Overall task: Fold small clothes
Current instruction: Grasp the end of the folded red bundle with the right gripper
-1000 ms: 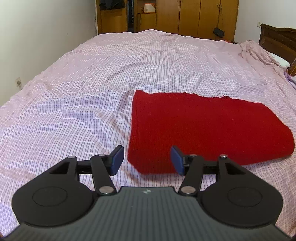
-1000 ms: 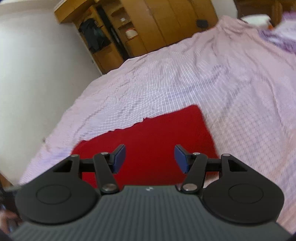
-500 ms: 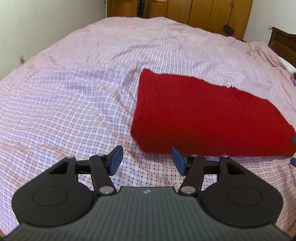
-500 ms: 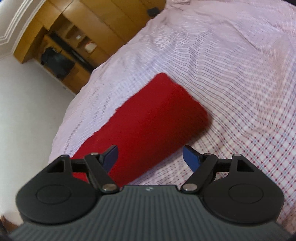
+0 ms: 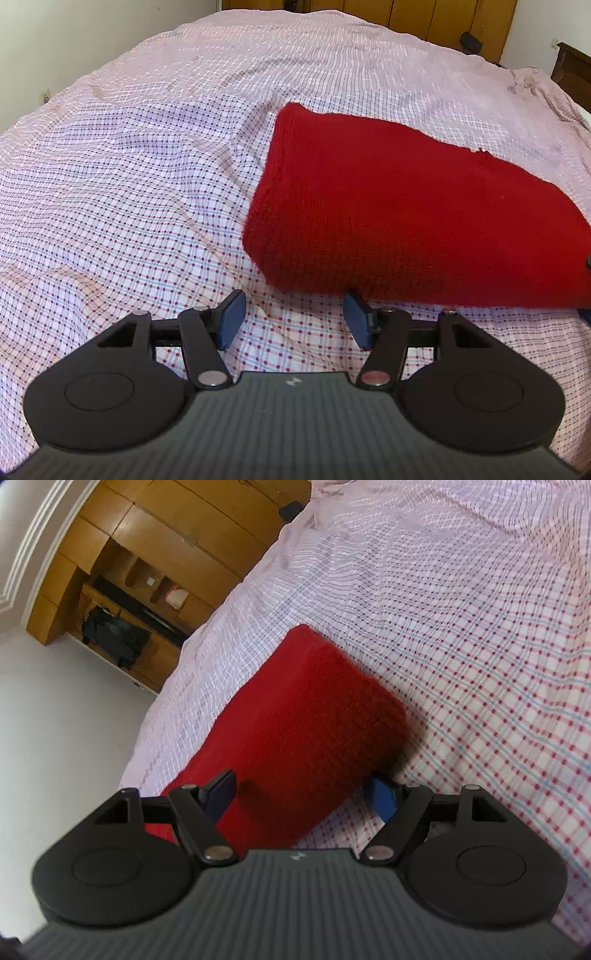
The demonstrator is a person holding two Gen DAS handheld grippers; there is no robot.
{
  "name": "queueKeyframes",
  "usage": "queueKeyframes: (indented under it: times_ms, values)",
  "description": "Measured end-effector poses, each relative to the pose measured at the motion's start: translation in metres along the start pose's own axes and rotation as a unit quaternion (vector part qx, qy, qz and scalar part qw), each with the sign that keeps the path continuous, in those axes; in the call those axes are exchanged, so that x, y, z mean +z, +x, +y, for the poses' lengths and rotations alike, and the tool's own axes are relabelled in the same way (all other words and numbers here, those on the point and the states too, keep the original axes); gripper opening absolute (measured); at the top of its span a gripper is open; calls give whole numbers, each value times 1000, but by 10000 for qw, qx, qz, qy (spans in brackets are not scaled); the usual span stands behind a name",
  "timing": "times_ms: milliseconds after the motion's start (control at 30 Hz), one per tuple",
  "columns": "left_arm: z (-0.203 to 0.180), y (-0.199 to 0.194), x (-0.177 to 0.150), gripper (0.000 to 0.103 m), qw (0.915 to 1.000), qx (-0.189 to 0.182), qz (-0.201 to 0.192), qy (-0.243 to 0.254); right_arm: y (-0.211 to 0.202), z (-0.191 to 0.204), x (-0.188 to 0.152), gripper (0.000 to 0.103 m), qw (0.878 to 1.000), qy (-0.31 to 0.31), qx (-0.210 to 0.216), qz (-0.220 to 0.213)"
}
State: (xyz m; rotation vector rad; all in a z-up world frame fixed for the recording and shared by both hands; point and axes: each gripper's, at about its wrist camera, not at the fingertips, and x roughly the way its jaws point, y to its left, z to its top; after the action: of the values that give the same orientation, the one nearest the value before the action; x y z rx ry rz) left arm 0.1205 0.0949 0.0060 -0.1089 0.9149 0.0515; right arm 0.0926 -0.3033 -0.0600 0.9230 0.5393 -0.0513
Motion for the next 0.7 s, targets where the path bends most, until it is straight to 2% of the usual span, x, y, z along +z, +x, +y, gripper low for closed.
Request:
queueKeyframes:
  times_ms: [133,200,367,433,467,500,533,600,700]
  values:
    - [-1,4,1,64,10000,23,2,1,8,-2,0,80,9995,222,106,-179]
    - [-1,4,1,64,10000,27,-6,-17,12,0,1,80,9992,291,123,-258]
    - [-1,4,1,64,10000,40,-22,6,23,1,-1,80,9955,669,525,-413]
    - [-1,4,1,64,10000,38,-23,1,29,4,0,79,9954,674,506,-454]
    - [-1,4,1,64,10000,42,-19,1,33,5,0,76,9950,708,504,-492]
    - [-2,4,1,64,10000,51,-17,9,36,6,1,63,9946,751,495,-523]
    - [-2,3,2,64,10000,63,-19,22,38,5,1,41,9942,810,426,-557]
    - [-3,1,2,64,10000,80,-26,41,39,2,2,34,9931,968,328,-573]
    - [-4,-4,2,64,9999,97,-55,61,30,0,2,30,9915,1004,480,-675]
